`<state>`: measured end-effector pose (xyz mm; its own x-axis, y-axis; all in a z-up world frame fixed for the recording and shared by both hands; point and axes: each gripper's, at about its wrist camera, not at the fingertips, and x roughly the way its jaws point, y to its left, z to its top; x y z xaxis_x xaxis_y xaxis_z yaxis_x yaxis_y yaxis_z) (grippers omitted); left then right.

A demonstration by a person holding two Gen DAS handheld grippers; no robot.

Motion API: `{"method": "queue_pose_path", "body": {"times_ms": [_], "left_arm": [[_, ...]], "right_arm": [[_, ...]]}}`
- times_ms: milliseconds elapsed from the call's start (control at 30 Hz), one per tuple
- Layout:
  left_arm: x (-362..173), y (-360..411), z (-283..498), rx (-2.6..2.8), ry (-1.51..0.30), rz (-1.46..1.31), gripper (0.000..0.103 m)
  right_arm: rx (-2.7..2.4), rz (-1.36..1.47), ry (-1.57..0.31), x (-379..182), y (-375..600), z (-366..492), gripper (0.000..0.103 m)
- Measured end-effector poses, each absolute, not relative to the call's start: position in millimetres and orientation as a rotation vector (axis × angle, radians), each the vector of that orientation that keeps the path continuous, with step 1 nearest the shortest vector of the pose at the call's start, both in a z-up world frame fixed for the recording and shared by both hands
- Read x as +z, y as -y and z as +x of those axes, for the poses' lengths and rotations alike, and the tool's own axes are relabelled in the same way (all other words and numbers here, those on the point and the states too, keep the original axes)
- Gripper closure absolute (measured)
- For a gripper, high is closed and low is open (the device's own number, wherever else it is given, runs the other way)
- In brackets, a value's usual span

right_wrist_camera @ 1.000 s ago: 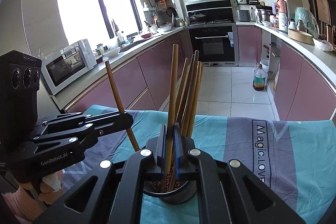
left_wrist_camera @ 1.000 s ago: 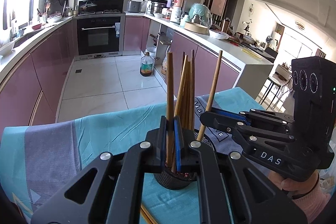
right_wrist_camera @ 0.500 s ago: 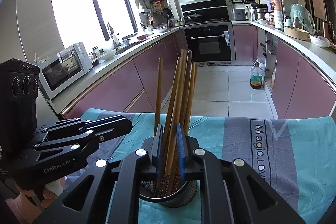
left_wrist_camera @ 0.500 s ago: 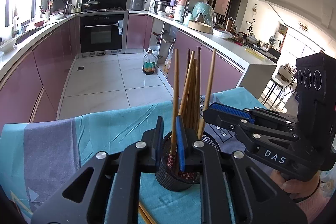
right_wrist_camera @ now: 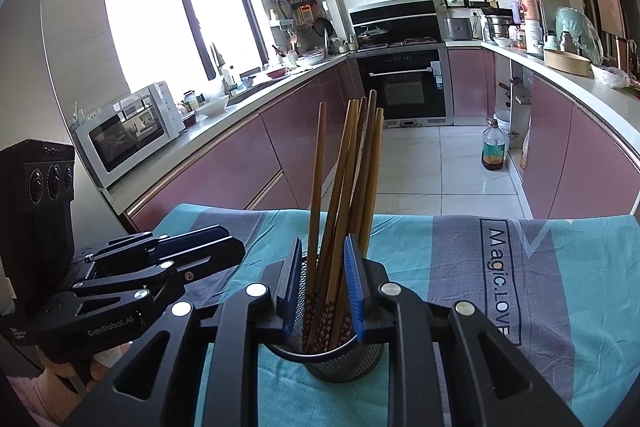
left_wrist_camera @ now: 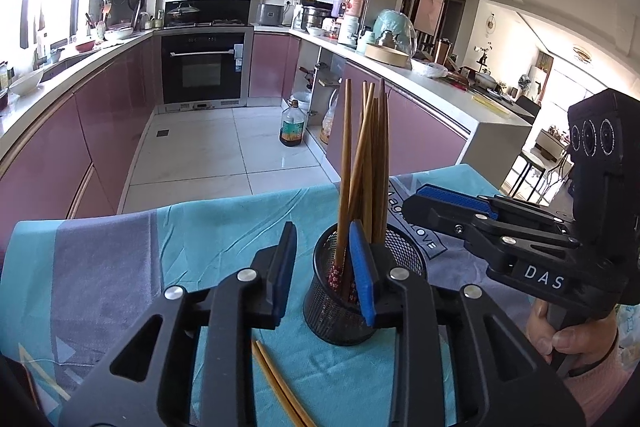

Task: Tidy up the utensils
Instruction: 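Move the left tool back over the two remaining chopsticks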

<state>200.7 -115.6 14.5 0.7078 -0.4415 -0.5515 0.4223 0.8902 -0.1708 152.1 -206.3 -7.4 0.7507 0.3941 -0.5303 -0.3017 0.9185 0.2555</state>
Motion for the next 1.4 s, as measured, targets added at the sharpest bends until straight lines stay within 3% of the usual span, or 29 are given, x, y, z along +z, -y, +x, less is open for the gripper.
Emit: {"method": "queue_pose_path", "body": {"times_ms": [167, 233, 300, 567, 967, 1400], "left_arm": [[15, 109, 191, -0.459, -0.6, -0.019, 0.068], [14, 104, 186, -0.45, -0.592, -0.018, 0.055], [13, 97, 180, -0.434, -0.583, -0.015, 0.054], [-13, 61, 165, -0.368, -0.641, -0.028, 0.052], [-76, 35, 145, -0.303, -0.779, -0.026, 0.052], [-94, 36, 136, -0.281, -0.808, -0.026, 0.052]], "right_arm": [[0.411, 0.153, -0.593, -1, 203, 137, 0.075], [0.428, 0.145, -0.586, 0, 201, 129, 0.072], [0.44, 0.135, -0.579, 2, 198, 122, 0.068], [0.527, 0.087, -0.664, -24, 171, 104, 0.057], [0.576, 0.05, -0.873, -89, 130, 105, 0.057], [0.565, 0.03, -0.905, -103, 121, 102, 0.058]]}}
